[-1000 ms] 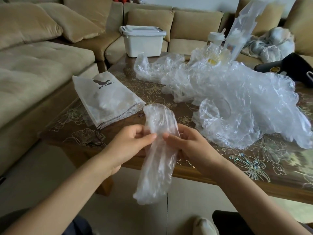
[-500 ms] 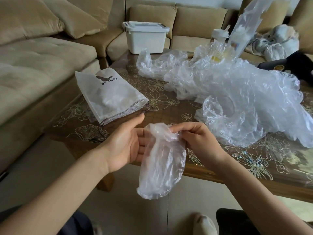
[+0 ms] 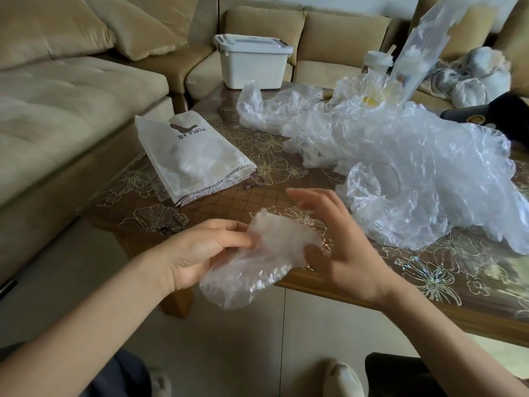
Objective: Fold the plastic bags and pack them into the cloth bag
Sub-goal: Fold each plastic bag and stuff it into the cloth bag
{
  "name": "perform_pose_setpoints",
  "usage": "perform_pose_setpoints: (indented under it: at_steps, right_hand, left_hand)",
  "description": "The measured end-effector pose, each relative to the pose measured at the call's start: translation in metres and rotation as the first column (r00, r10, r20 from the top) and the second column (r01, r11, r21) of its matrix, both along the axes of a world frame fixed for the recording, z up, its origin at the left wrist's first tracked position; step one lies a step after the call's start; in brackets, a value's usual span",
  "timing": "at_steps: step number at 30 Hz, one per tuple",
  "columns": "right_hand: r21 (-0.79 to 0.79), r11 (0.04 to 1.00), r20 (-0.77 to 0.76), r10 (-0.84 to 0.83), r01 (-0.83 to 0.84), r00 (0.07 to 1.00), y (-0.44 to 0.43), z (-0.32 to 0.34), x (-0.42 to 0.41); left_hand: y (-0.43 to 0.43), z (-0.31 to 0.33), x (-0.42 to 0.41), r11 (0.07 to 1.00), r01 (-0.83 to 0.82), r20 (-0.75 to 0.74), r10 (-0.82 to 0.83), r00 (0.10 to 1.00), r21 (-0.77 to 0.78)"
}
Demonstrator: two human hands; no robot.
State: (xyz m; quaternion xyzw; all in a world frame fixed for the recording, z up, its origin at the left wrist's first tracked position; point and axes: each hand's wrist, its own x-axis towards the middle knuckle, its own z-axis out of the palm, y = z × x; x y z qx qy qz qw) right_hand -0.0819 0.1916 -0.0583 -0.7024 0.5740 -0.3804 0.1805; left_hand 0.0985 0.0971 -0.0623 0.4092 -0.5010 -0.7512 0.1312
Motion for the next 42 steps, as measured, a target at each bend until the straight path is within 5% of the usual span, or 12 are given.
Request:
perform_pose_setpoints:
  at_steps: [4, 8, 11, 16, 20, 24, 29, 33, 39, 42]
  right_hand:
    - [-0.11, 0.99, -0.217, 0.057, -0.083, 0.974, 0.008, -0.009, 0.014]
    - [-0.335, 0.935, -0.608, -0.117, -0.12, 0.785, 0.008, -0.022, 0.02]
    - [-0.383, 0.905, -0.646, -0.119, -0.186, 0.754, 0.006, -0.038, 0.032]
    - [-0.435, 0.889, -0.456, -0.083, -0.141, 0.886, 0.0, -0.038, 0.029]
    - [-0.2, 0.98, -0.155, -0.035, 0.003, 0.987, 0.0, -0.032, 0.033]
    - [0.056, 0.994, 0.178, -0.101, 0.093, 0.979, -0.005, -0.025, 0.033]
    - [0.17, 0.978, 0.105, -0.136, 0.117, 0.985, -0.015, -0.019, 0.024]
    - [0.128, 0.983, 0.111, -0.142, 0.128, 0.984, -0.021, -0.015, 0.021]
    - [-0.13, 0.921, 0.117, -0.354, 0.368, 0.928, -0.025, -0.025, 0.032]
    - [0.172, 0.948, 0.413, -0.315, 0.267, 0.854, -0.028, -0.015, 0.026]
  left_hand:
    - [0.001, -0.002, 0.002, 0.997, -0.074, -0.074, 0.076, 0.994, 0.028]
    - [0.001, -0.006, 0.002, 0.992, -0.099, -0.176, 0.112, 0.978, 0.08]
    - [0.004, -0.01, -0.003, 0.986, -0.121, -0.164, 0.138, 0.977, 0.111]
    - [0.007, -0.011, -0.009, 0.977, -0.183, -0.109, 0.195, 0.975, 0.109]
    - [0.009, -0.011, -0.01, 0.966, -0.238, -0.099, 0.229, 0.968, -0.098]
    - [0.012, -0.015, -0.01, 0.939, -0.14, -0.055, 0.129, 0.99, -0.315]
    - [0.006, -0.006, -0.004, 0.997, 0.063, -0.33, -0.046, 0.943, 0.041]
    - [0.0, -0.004, -0.003, 0.981, 0.172, -0.3, -0.191, 0.934, -0.089]
    - [-0.002, -0.002, -0.003, 0.996, -0.009, -0.285, -0.016, 0.958, -0.088]
    - [-0.004, 0.005, 0.001, 0.999, -0.028, -0.337, 0.04, 0.941, 0.039]
